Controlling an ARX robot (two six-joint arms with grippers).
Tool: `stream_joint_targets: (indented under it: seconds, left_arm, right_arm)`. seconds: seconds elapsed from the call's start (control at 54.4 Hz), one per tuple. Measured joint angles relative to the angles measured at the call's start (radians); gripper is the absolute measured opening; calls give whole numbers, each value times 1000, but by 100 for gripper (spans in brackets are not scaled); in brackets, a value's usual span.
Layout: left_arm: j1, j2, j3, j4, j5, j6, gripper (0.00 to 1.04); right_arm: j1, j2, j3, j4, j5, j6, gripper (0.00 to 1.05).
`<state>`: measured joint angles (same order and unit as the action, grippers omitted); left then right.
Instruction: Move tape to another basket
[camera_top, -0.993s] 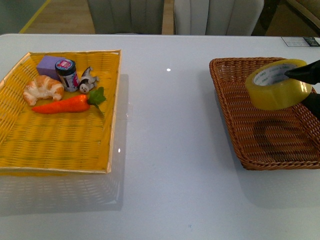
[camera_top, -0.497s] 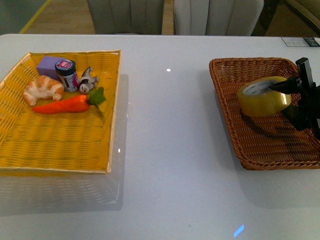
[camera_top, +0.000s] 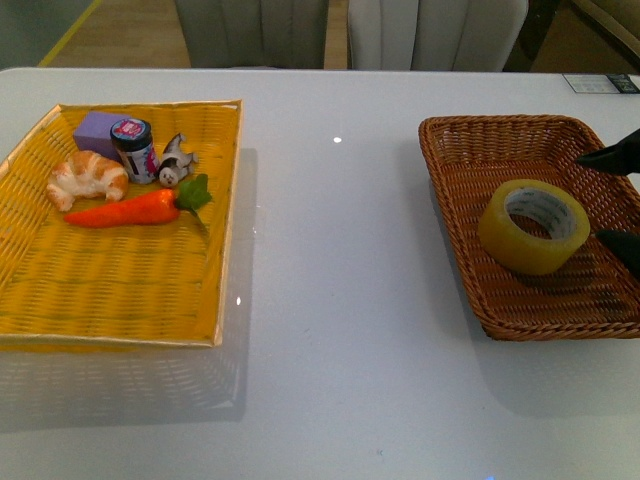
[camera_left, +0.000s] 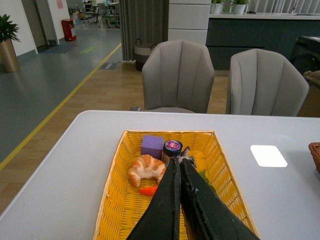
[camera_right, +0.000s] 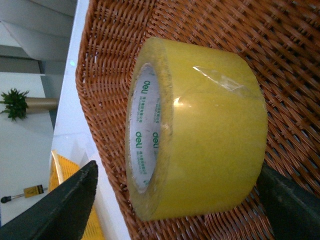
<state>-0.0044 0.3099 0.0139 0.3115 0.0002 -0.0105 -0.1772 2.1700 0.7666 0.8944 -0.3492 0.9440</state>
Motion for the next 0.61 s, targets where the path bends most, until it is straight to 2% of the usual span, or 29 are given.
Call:
stream_joint_targets:
  seconds: [0.221, 0.368, 0.515, 0.552, 0.607]
  left_arm:
    - [0, -73, 0, -73, 0, 0, 2]
    - [0, -110, 0, -110, 0, 0, 2]
    - [0, -174, 0, -189, 0, 0, 2]
    - [0, -232, 0, -268, 1, 0, 2]
    - [0, -277, 0, -303, 0, 0, 2]
  right_arm:
    - [-21, -255, -201, -59, -11, -185, 96]
    - [-48, -475, -345, -89, -14, -233, 96]
    - [-70, -764, -468, -222, -11, -263, 96]
    - [-63, -794, -519, -122, 48, -350, 90]
    - [-54, -819, -573, 37, 114, -463, 83]
